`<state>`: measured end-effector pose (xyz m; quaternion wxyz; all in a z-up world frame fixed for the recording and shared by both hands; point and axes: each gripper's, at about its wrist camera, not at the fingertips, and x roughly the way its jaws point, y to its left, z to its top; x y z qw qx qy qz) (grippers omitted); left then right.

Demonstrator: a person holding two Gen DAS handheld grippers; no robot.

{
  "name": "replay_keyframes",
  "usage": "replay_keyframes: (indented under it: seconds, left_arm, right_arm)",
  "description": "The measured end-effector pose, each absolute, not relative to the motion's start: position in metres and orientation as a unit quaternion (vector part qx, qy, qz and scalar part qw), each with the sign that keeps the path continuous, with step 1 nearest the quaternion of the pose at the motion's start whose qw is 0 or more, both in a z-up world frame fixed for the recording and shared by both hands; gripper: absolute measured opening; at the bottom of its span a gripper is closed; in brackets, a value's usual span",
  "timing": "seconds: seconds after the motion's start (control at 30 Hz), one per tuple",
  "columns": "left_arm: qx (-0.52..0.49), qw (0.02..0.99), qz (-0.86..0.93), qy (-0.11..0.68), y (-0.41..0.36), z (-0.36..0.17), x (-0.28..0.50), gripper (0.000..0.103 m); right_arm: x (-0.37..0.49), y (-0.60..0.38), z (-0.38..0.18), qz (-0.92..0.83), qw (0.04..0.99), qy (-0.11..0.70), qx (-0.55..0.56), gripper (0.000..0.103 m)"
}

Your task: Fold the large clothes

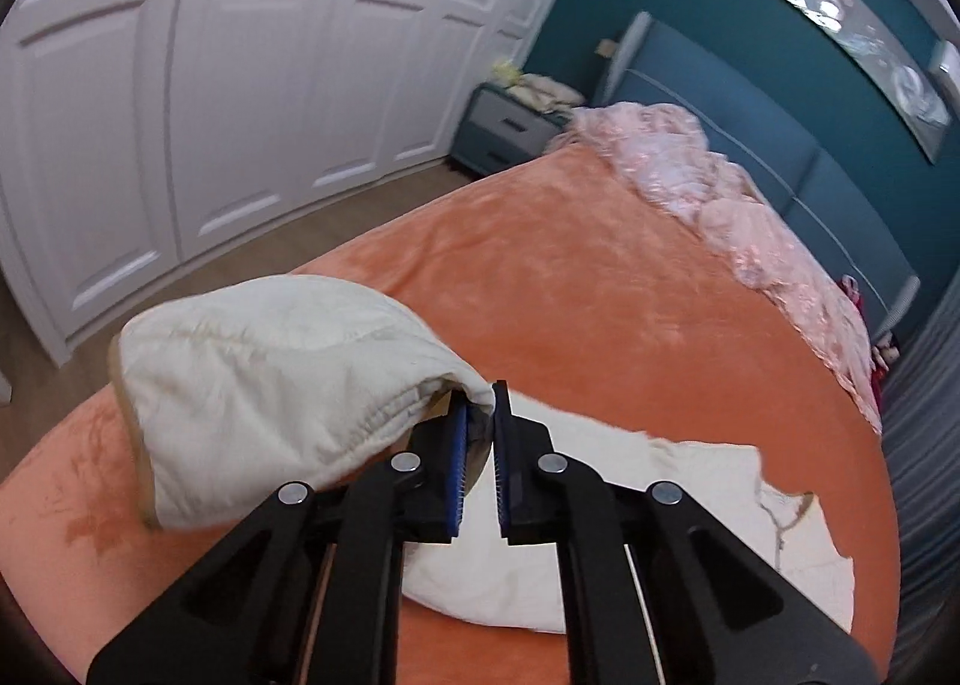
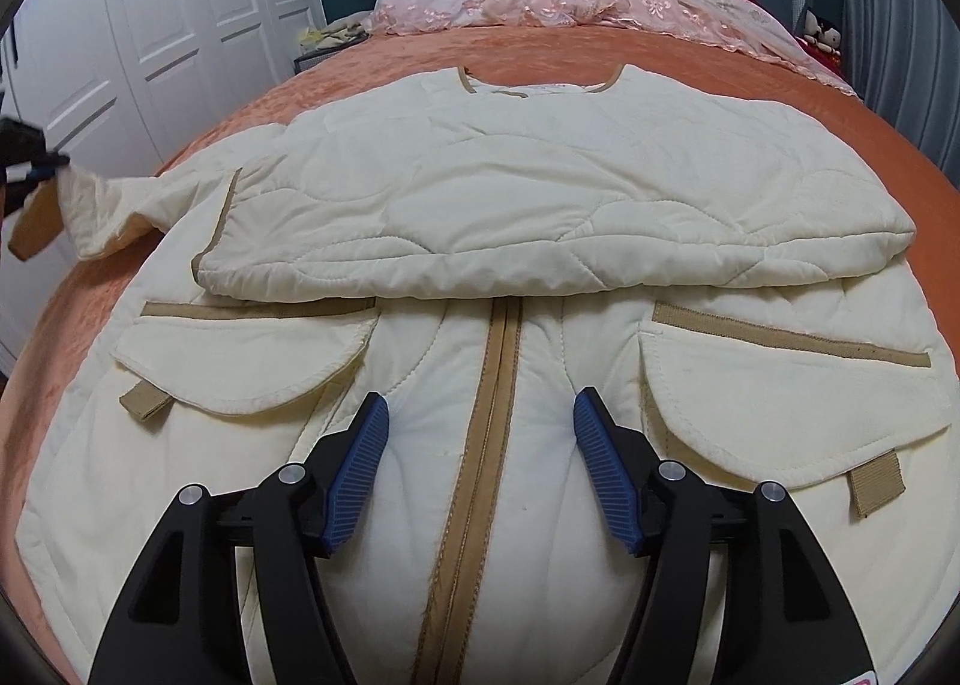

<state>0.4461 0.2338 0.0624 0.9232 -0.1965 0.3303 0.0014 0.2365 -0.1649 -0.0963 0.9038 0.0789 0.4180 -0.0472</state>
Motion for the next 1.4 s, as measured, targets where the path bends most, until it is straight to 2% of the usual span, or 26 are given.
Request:
replay_keyframes:
  seconds: [0.17,0.33,0.4,0.43,0.47,0.57,0.67,0.73,0.83,1.0,1.3,1.37,1.4]
  left_arm:
    - [-0.116,0.939,-0.138,0.292,0.097,0.128,0.419,0.007]
    - [-0.062,0.908,-0.250,0.330,-0.028,0.111,0.383,0.010]
    - [-0.064,0.888,-0.275,0.364,-0.062,0.087,0.374,0.022]
    - [-0.066,0.880,-0.284,0.374,-0.073,0.078,0.369,0.035]
    - [-0.070,0.876,-0.290,0.380,-0.079,0.073,0.364,0.041]
    - [-0.086,0.870,-0.300,0.381,-0.087,0.069,0.356,0.046]
    - [-0.094,0.880,-0.279,0.372,-0.058,0.074,0.358,0.055]
    - [-0.089,0.890,-0.249,0.370,-0.050,0.071,0.356,0.058]
    - [-0.102,0.894,-0.185,0.394,-0.011,0.054,0.370,0.058]
    - [-0.227,0.855,-0.110,0.453,0.055,0.003,0.393,0.058]
    - [-0.352,0.790,-0.107,0.490,0.084,-0.054,0.404,0.057]
    - [-0.375,0.780,-0.105,0.490,0.087,-0.061,0.407,0.057]
    - [-0.385,0.774,-0.104,0.492,0.089,-0.064,0.408,0.057]
  right_arm:
    - [0.236,-0.166,-0.096,-0.045,0.904,0.417,0.082,0.063]
    - [0.236,-0.168,-0.095,-0.039,0.904,0.415,0.090,0.064]
    - [0.236,-0.171,-0.095,-0.034,0.905,0.414,0.096,0.064]
    - [0.235,-0.172,-0.094,-0.031,0.905,0.413,0.099,0.065]
    - [0.235,-0.174,-0.094,-0.027,0.905,0.412,0.103,0.066]
    - [0.233,-0.180,-0.090,-0.021,0.905,0.407,0.119,0.067]
    - [0.229,-0.196,-0.076,-0.006,0.904,0.400,0.154,0.067]
    - [0.224,-0.215,-0.057,-0.014,0.911,0.378,0.163,0.067]
    - [0.235,-0.249,-0.030,-0.047,0.919,0.360,0.157,0.067]
    - [0.280,-0.314,-0.007,-0.095,0.914,0.343,0.196,0.068]
    - [0.346,-0.371,-0.049,-0.139,0.863,0.389,0.292,0.068]
    - [0.354,-0.372,-0.057,-0.127,0.856,0.399,0.304,0.056]
    - [0.359,-0.370,-0.062,-0.121,0.852,0.410,0.302,0.037]
